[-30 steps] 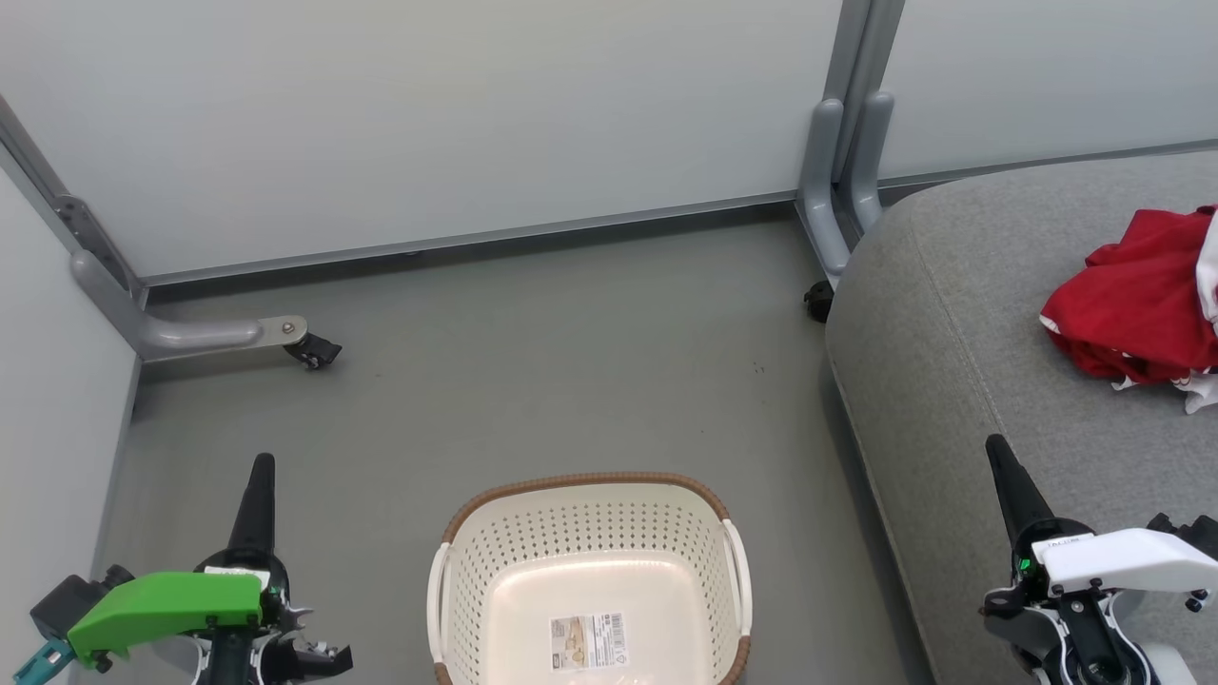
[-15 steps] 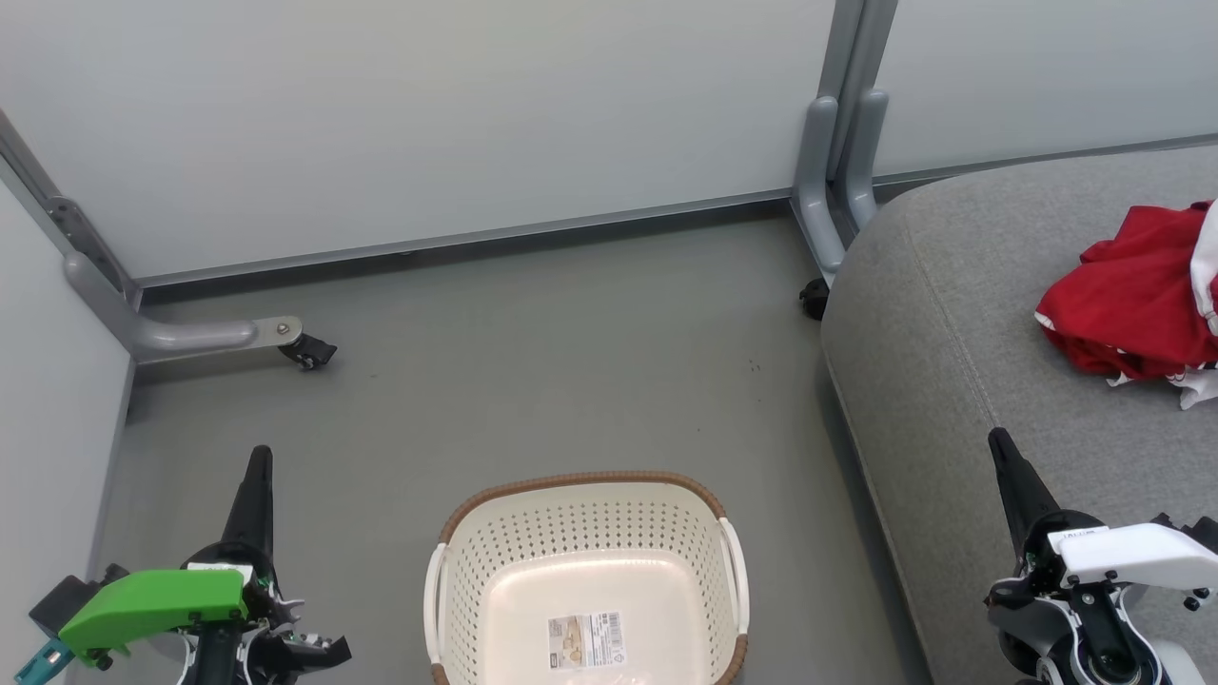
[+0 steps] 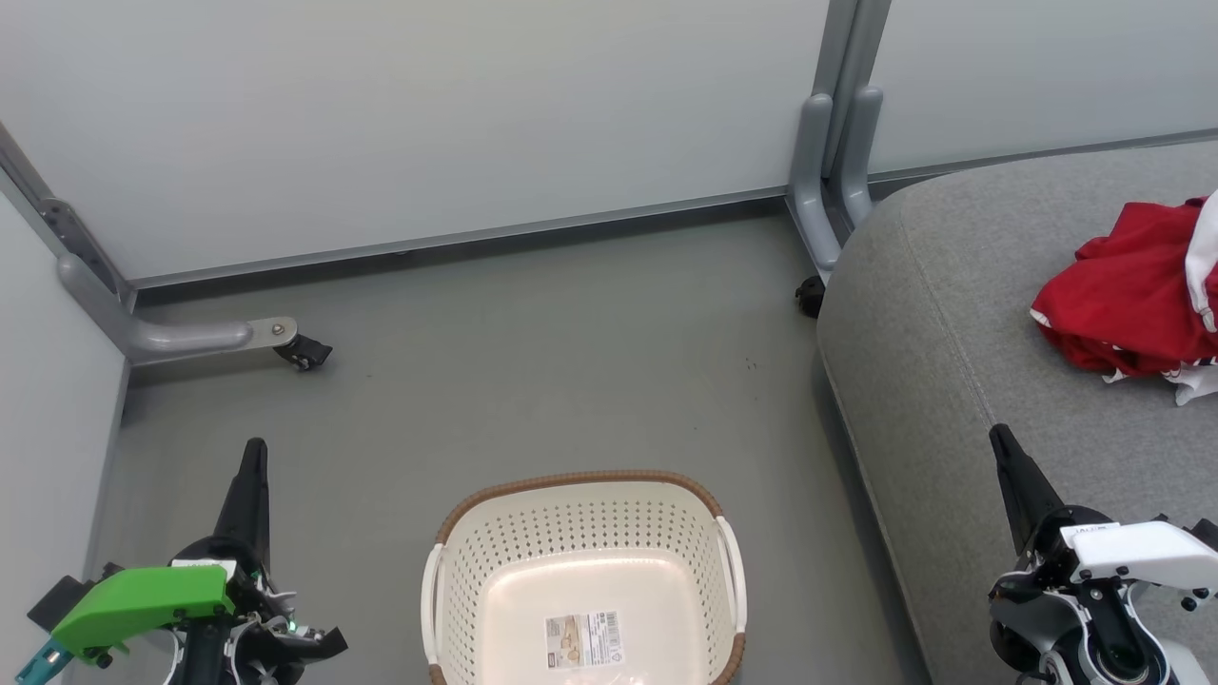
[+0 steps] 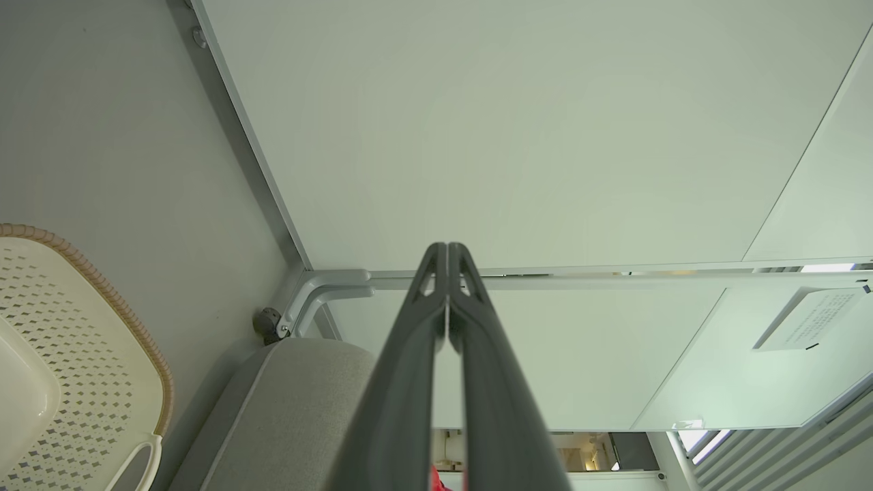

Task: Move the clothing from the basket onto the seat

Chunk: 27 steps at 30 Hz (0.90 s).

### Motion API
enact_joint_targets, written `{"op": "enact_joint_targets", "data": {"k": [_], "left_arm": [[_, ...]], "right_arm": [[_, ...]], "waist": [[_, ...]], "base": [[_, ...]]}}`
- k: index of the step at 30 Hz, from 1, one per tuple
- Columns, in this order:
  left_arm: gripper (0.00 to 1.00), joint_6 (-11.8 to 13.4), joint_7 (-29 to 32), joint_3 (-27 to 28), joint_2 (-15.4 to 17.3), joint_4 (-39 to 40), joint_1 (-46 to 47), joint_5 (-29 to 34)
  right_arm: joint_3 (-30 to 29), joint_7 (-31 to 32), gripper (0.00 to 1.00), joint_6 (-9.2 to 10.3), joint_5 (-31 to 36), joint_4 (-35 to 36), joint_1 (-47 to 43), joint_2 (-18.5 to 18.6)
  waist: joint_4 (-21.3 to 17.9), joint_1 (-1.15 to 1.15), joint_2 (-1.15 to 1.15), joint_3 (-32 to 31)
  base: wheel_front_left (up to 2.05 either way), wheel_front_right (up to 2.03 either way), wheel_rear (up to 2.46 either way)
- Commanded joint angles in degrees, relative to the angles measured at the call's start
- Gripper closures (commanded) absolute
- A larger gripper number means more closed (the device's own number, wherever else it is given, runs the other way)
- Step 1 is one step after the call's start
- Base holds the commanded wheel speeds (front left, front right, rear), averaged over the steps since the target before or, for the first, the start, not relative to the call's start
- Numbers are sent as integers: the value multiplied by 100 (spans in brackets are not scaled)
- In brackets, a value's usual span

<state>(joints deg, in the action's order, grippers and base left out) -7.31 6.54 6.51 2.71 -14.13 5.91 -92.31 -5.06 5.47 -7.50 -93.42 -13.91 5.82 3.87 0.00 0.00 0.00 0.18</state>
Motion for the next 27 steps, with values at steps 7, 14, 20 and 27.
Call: {"op": "enact_joint_targets", "data": {"k": [7,14,20,27], "left_arm": [[100,-36,21,18,31,13,62,-17],[100,-36,21,18,31,13,62,-17],[100,-36,21,18,31,13,62,-17],[100,-37,21,16,31,14,62,-17]], "right_arm": [[-31,20,100,2,-9,-14,54,0],[-44,34,100,2,7,-15,55,-7],[-52,42,100,2,14,-15,56,-13],[-62,55,100,2,27,-16,57,-22]], "waist": [[0,0,0,0],[0,0,0,0],[0,0,0,0],[0,0,0,0]], "base": [[0,0,0],[0,0,0],[0,0,0],[0,0,0]]}}
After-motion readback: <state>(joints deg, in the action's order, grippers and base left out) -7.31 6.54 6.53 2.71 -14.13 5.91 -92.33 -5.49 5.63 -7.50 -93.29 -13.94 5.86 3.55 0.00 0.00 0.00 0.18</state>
